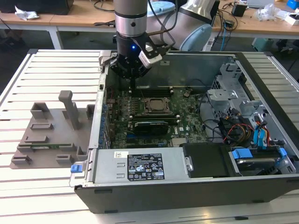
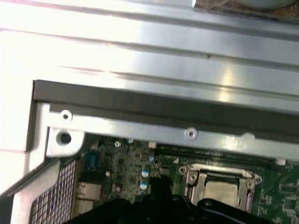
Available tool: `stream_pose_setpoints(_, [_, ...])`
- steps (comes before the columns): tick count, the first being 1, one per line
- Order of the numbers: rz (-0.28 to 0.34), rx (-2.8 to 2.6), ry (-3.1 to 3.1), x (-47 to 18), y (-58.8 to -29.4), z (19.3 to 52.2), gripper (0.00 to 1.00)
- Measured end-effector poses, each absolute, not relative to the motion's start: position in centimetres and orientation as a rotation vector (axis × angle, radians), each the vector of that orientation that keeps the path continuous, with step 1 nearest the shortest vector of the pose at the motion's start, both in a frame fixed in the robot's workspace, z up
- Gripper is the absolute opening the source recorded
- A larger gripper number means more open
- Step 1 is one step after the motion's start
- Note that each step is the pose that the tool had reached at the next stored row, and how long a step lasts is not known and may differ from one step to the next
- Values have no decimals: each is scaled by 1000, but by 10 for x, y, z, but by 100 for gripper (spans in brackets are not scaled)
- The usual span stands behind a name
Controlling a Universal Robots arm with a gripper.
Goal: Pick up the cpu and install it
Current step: 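Install the first cpu locking lever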
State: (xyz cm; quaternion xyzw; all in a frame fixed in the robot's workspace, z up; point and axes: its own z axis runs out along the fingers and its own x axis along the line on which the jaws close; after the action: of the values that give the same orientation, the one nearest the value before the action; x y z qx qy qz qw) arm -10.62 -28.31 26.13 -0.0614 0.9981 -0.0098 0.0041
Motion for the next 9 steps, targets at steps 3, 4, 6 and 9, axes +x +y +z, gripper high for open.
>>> stream_pose_setpoints(3, [-31, -192, 3127, -100, -283, 261, 11])
stream_pose_setpoints(4, [-31, -193, 3127, -97, -283, 261, 11])
stream_pose_setpoints(6, [-31, -192, 3128, -94, -283, 261, 11])
stream_pose_setpoints(9, [-31, -192, 3127, -90, -283, 260, 11])
